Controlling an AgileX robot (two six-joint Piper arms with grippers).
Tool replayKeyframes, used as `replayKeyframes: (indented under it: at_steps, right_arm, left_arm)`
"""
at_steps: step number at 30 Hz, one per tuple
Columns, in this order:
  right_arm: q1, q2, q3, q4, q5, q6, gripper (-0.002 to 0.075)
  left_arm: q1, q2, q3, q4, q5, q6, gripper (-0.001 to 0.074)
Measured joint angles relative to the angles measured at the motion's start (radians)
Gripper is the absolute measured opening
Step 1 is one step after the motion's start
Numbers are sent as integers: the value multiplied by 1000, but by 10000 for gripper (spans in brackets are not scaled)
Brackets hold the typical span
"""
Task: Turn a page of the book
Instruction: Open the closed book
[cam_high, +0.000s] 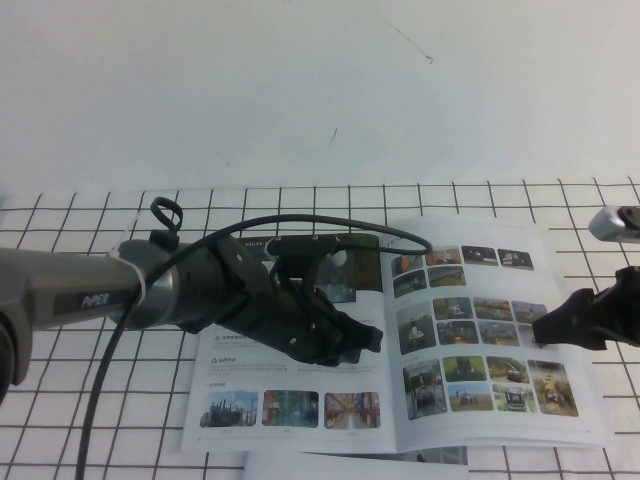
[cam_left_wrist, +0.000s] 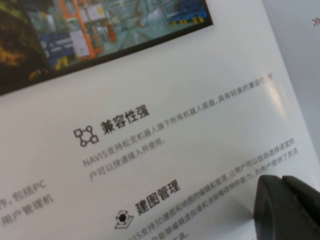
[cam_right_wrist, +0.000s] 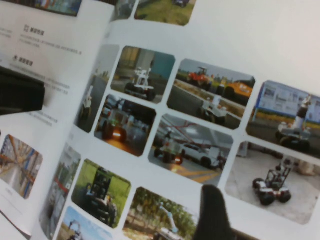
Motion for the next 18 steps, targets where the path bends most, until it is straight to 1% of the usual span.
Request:
replayKeyframes:
  at_steps: [18]
  right_arm:
    - [0,3,0,-140,0,117,459]
  left_arm:
    - [0,1,0,-7,0,0,-3]
